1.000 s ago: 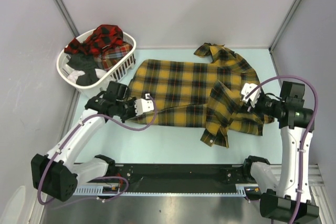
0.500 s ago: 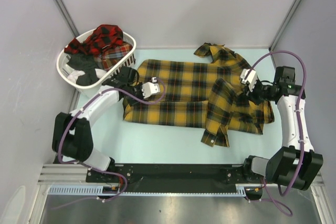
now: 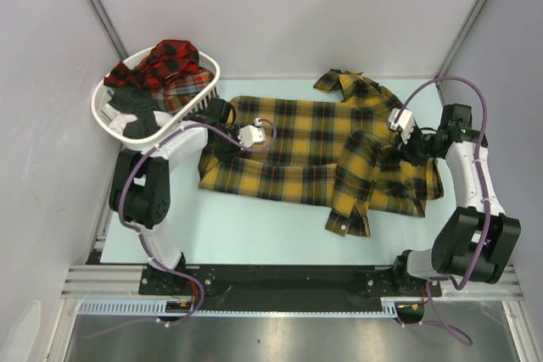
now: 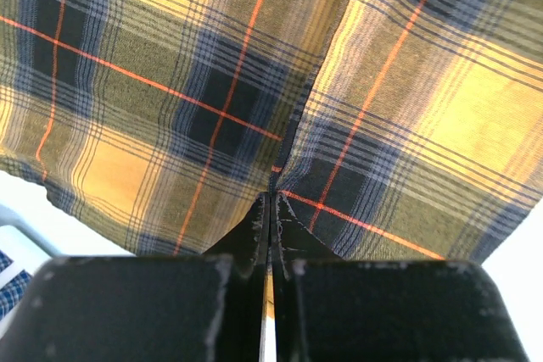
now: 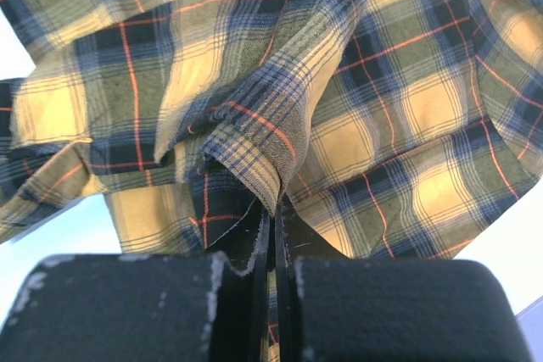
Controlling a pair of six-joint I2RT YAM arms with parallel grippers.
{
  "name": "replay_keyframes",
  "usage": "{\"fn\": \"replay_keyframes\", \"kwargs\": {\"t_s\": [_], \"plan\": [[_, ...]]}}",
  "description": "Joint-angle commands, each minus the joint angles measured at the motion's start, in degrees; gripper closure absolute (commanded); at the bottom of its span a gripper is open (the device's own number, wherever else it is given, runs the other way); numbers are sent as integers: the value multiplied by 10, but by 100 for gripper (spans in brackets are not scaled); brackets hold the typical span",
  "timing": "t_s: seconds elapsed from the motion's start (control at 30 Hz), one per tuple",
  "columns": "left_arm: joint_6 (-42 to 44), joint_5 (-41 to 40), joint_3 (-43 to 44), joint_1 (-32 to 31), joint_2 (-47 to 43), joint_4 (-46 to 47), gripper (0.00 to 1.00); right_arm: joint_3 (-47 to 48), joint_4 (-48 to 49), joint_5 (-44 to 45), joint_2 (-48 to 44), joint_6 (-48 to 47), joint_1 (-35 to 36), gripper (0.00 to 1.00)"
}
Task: Fold and stack the long sleeve shirts
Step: Fold the shirt
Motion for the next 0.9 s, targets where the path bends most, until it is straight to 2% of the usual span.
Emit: {"fn": "replay_keyframes", "kwargs": {"t_s": [0.0, 0.3, 0.5, 0.53, 0.6, 0.63, 0.7, 0.73, 0.8, 0.87], "plan": [[15, -4, 37, 7, 19, 3, 100, 21, 34, 4, 17, 8, -2, 100], [-3, -7, 65, 13, 63, 11, 100, 13, 50, 29, 59, 10, -2, 100], [-17, -7, 67, 13, 79, 13, 99, 14, 63, 57, 97, 29, 20, 93], [-20, -9, 65, 13, 80, 12, 98, 17, 63, 60, 102, 32, 23, 86], [-29, -8, 63, 14, 79, 15, 93, 22, 63, 73, 112, 48, 35, 80], [-39, -8, 61, 15, 78, 14, 92, 25, 67, 81, 119, 57, 38, 70], [-52, -5, 58, 19, 72, 15, 86, 42, 75, 94, 128, 91, 37, 58], [-65, -2, 57, 24, 69, 14, 81, 51, 82, 110, 135, 100, 34, 55], [-80, 1, 55, 30, 62, 18, 79, 81, 88, 116, 140, 115, 18, 51], [-101, 10, 53, 41, 50, 21, 81, 106, 85, 112, 146, 139, 3, 51]]}}
